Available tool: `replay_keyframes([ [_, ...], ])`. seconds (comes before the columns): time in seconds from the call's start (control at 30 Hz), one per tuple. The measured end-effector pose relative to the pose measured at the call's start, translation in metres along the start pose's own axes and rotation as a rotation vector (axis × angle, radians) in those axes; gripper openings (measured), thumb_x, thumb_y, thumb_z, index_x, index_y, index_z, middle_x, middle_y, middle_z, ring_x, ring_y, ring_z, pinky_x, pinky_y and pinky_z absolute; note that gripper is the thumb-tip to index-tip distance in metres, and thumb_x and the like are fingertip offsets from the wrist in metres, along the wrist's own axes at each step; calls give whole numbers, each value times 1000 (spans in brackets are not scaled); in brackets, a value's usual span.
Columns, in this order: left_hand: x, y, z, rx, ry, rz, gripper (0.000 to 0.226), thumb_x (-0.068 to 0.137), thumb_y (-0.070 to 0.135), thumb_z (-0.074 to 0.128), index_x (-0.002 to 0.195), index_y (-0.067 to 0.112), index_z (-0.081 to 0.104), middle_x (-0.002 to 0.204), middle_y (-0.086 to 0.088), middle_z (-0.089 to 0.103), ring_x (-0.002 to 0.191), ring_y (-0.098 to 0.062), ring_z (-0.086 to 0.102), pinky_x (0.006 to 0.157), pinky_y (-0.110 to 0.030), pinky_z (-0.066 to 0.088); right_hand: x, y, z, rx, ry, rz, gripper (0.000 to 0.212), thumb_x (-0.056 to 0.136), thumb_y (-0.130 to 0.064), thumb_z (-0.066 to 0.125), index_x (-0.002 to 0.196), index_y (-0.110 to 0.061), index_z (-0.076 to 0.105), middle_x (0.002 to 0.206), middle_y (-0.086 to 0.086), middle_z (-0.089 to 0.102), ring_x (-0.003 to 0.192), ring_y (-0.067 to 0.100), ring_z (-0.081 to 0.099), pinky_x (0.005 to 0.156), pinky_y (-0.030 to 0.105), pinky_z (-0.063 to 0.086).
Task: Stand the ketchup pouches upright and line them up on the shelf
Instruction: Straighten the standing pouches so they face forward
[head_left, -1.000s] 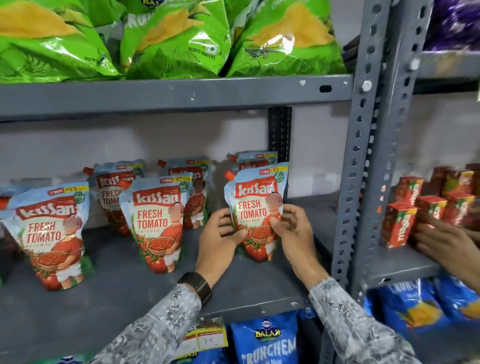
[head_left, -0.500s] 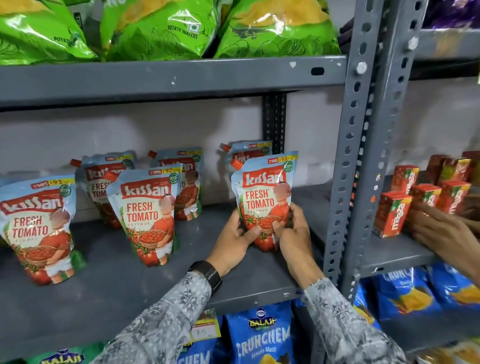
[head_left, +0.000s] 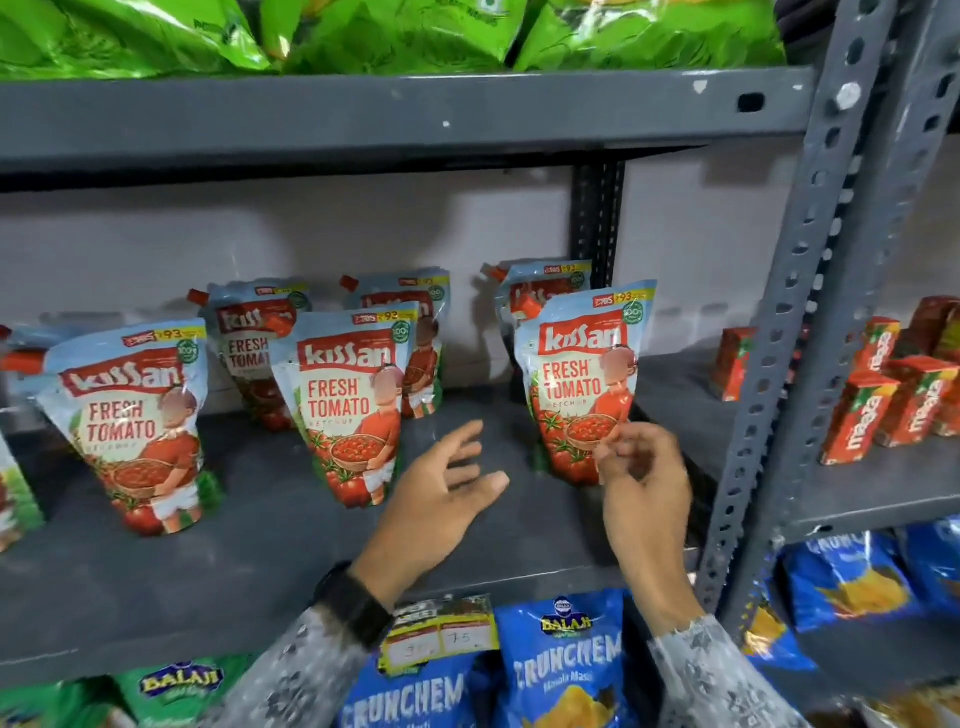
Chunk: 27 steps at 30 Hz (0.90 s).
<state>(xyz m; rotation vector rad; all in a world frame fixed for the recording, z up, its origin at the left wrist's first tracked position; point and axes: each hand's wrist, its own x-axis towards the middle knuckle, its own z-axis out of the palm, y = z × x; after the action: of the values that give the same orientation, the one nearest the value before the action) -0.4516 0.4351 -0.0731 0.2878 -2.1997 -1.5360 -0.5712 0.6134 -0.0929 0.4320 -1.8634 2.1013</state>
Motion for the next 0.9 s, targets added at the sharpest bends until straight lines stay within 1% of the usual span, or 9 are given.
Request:
replay_keyframes([
  [0.13, -26, -12, -67, 5, 283, 96, 36, 86, 24, 75, 119, 37, 70, 112, 13, 75, 101, -2, 73, 81, -20, 58, -31, -11, 49, 26, -334, -26, 33, 85, 11, 70, 97, -20, 67, 79, 4, 70, 67, 3, 61, 69, 17, 51],
  [0.2, -29, -20, -96, 25, 456, 120, 23, 88, 19, 73, 102, 37, 70, 99, 12, 75, 90, -6, 73, 73, -19, 56, -39, -13, 82, -6, -517, 32, 35, 85, 0, 78, 109, -22, 65, 90, 4, 67, 72, 7, 61, 73, 23, 53],
  [0.27, -24, -28, -122, 54, 553, 109, 26, 87, 20, 75, 102, 37, 63, 97, 12, 70, 91, -7, 70, 72, -18, 52, -43, -15, 115, -76, -642, 89, 58, 81, -19, 87, 130, -26, 57, 103, -7, 62, 83, 6, 61, 78, 22, 52],
  [0.33, -10, -33, -138, 22, 446, 50, 49, 83, 18, 81, 120, 32, 51, 111, 15, 62, 103, -4, 63, 79, -20, 51, -42, -17, 137, -115, -723, 105, 85, 75, -33, 91, 145, -34, 44, 117, -16, 59, 106, 5, 63, 88, 23, 53],
  [0.43, 8, -43, -151, -91, 137, -56, 82, 82, 12, 82, 142, 32, 29, 131, 9, 57, 116, -6, 60, 84, -23, 53, -48, -15, 155, -79, -820, 42, 95, 73, -34, 90, 152, -36, 36, 135, -17, 62, 128, 5, 60, 107, 26, 49],
  [0.53, 16, -56, -154, -129, 74, -63, 77, 84, 14, 81, 145, 33, 37, 139, 6, 61, 122, -11, 63, 88, -23, 55, -51, -11, 162, -108, -829, -25, 87, 83, -29, 83, 155, -31, 36, 142, -16, 62, 131, -4, 57, 107, 18, 46],
  [0.67, 24, -55, -139, -126, 62, -20, 68, 86, 14, 79, 141, 32, 44, 137, 8, 64, 123, -14, 64, 96, -30, 55, -47, -10, 157, -90, -688, 38, 57, 87, -16, 78, 131, -43, 52, 115, -24, 73, 110, -10, 66, 89, 11, 52],
  [0.8, 28, -46, -108, -129, 30, 11, 65, 87, 13, 78, 139, 34, 45, 136, 9, 63, 123, -13, 63, 97, -30, 56, -46, -4, 144, -75, -503, 61, 46, 88, -6, 72, 122, -35, 59, 118, -7, 73, 111, 7, 68, 100, 39, 56],
  [0.9, 29, -45, -96, -105, 44, 25, 60, 86, 19, 79, 129, 46, 46, 134, 13, 64, 122, -11, 62, 100, -32, 54, -44, -5, 140, -40, -466, 99, 45, 88, -4, 69, 121, -33, 59, 120, -2, 71, 112, 11, 67, 102, 46, 56],
])
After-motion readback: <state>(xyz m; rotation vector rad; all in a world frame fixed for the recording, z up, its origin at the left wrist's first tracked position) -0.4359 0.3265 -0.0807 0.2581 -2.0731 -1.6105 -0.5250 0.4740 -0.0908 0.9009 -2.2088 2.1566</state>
